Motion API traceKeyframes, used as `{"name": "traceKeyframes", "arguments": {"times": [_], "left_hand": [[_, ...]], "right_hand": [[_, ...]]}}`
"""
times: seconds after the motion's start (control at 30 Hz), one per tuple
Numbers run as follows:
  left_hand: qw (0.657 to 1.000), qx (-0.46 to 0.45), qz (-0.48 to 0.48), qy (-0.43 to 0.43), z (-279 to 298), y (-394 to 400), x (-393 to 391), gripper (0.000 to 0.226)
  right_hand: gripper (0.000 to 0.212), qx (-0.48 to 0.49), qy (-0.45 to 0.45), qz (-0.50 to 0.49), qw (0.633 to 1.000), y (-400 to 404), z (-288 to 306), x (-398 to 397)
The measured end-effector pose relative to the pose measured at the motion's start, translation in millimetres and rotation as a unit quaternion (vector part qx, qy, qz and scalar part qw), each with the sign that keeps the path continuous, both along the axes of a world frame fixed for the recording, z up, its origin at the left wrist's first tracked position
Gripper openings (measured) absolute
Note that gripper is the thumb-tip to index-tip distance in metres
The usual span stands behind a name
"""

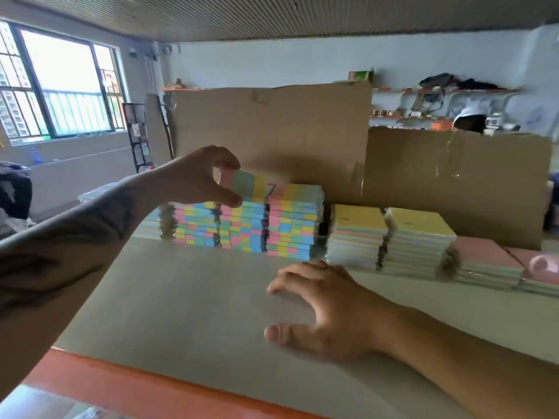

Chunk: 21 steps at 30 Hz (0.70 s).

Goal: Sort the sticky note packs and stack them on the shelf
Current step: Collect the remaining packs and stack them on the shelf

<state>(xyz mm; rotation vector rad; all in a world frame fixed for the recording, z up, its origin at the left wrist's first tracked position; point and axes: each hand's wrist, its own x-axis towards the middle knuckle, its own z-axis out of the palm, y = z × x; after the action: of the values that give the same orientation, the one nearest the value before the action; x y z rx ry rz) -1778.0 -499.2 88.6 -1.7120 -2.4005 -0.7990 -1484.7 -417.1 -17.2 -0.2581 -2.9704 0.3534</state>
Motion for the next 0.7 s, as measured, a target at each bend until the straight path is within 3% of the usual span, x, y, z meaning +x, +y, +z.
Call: {"name": "traceKeyframes", "arguments": {"times": [0.23,0.53,0.7], "left_hand": [[0.996,-0.051,-0.021,-0.076,-4.5,9.4,-8.5,0.067],[0.991,-0.084,-0.032,-0.101,-5.7,16.3,-8.3,0.066],[0.988,-0.076,-0.023,-0.131,-5.6,14.8,-2.8,0.087]], "right_hand": [[0.069,-0.018,-0.026,0.0,0.999,0.5,7.6,3.5],[0.068,-0.024,-0.026,0.002,0.999,1.4,6.8,2.7],[0.067,-0.03,-0.032,-0.006,0.999,0.3,8.4,2.5]]}}
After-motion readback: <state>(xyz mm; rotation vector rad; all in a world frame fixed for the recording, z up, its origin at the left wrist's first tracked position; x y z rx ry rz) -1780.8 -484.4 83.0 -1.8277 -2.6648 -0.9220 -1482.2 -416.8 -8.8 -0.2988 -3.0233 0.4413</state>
